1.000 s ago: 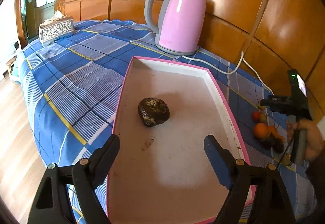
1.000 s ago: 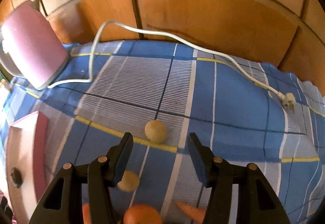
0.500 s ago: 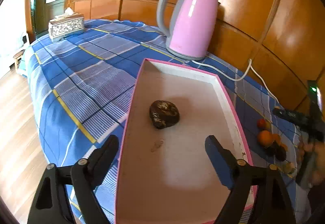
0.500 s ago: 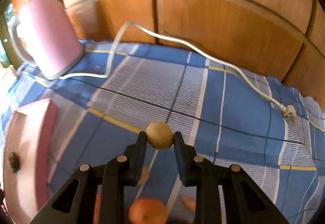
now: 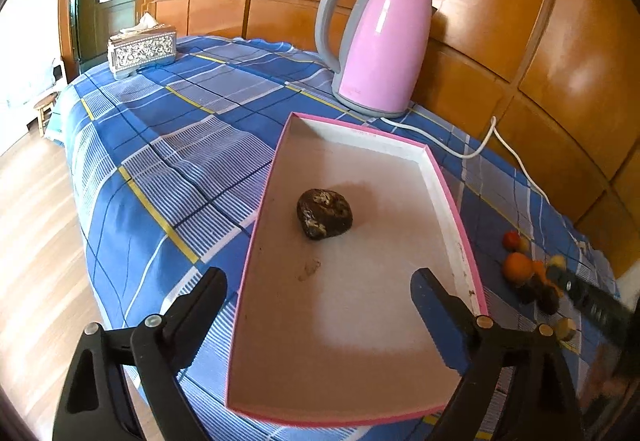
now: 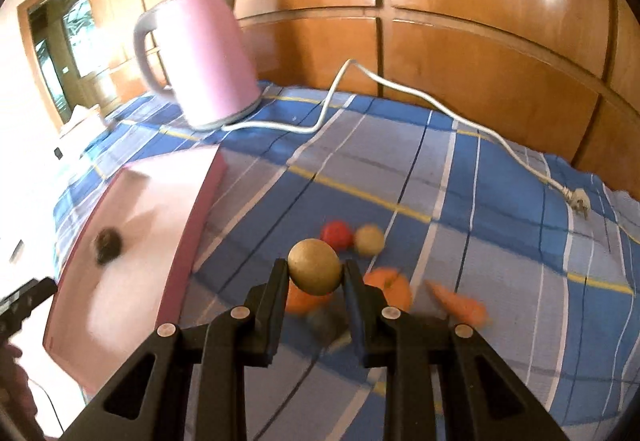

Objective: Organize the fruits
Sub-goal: 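Carry the tan ball over the tray and release it with the right gripper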

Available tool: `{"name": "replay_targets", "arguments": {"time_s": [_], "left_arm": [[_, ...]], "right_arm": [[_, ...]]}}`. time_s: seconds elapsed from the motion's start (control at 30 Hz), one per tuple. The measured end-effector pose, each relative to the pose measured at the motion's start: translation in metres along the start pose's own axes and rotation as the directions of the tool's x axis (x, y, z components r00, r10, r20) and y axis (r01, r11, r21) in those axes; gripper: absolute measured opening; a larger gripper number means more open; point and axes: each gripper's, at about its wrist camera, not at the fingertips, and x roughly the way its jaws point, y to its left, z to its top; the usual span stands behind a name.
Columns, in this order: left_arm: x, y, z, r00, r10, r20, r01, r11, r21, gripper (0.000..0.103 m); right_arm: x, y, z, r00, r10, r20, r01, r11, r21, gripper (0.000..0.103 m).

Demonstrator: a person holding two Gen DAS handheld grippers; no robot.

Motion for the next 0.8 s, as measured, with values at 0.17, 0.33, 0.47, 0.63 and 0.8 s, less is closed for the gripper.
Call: {"name": "replay_targets", "arguments": {"time_s": [0.17,0.33,0.47,0.63,0.8], "left_arm": [[-0.005,0.001,-0.006,1.0,-0.001,-0.004,0.001,1.0,-0.02,0.096],[-0.005,0.005,-0.013,1.0,0.026,-0.012,-0.027,0.999,-0.044,0.096],[-0.008,0.009,-0.017,0.998,0.067,0.007,-0.066,0.996,-0.051,0.098],[-0.006,0.014,-0.02,0.996,0.092,-0.001,-0.092,0.993,-0.069,0.1],[-0.003,0.018,-0.023,0.993,0.118,-0.002,-0.118,0.99,-0.075,0.101]], "right_arm": [[-0.018,0.001,-0.033,1.0,0.005,-0.004,-0.005,1.0,0.01,0.027],[-0.03,-0.01,-0.065,1.0,-0.004,-0.024,0.006,0.998,0.062,0.027],[-0.036,-0.025,-0.088,0.999,-0.013,-0.045,0.019,0.992,0.128,0.027],[-0.037,-0.039,-0.105,0.997,-0.036,-0.066,0.047,0.983,0.179,0.027],[-0.037,-0.037,-0.105,0.997,-0.035,-0.068,0.046,0.982,0.18,0.027]]}}
